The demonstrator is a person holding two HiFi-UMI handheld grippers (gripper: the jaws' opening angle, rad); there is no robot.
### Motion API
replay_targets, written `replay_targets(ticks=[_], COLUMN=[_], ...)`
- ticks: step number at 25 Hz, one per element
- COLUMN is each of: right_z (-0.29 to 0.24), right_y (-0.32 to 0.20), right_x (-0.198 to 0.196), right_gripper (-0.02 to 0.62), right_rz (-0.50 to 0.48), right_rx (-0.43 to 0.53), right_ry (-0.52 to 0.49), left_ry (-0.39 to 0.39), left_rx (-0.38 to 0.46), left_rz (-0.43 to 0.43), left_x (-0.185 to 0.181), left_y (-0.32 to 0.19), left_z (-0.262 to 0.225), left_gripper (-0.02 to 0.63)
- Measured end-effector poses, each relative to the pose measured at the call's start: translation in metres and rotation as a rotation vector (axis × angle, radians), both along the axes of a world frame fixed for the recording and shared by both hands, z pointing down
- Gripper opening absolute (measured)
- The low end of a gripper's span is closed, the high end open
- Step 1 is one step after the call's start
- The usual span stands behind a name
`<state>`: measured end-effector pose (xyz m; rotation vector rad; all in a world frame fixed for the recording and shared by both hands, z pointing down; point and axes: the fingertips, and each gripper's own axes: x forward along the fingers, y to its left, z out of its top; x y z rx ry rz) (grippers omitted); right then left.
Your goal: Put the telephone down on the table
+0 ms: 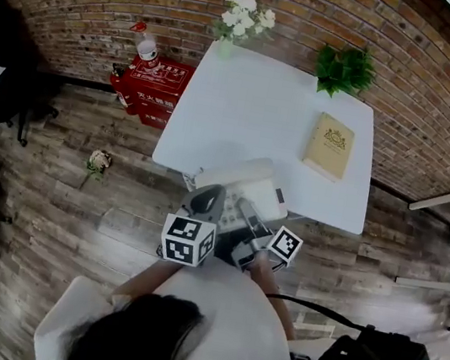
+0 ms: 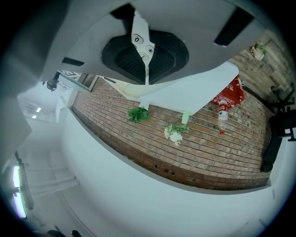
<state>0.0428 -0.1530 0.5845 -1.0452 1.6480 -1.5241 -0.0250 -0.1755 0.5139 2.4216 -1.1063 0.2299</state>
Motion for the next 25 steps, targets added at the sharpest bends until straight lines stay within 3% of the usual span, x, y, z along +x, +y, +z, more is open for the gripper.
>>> replay_targets(ticks=[25], right_z=[0.007], right_y=[-0.109], right_x=[0.056], right_gripper=[0.224], right_rz=[-0.043], right_rx=[-0.041], right_ry=[-0.047], left_ry=[-0.039], left_rx=[-0.042], left_rz=[-0.096], left_x=[0.047], left_y=[-0.093], left_z=[0.009], left_gripper=[0.043])
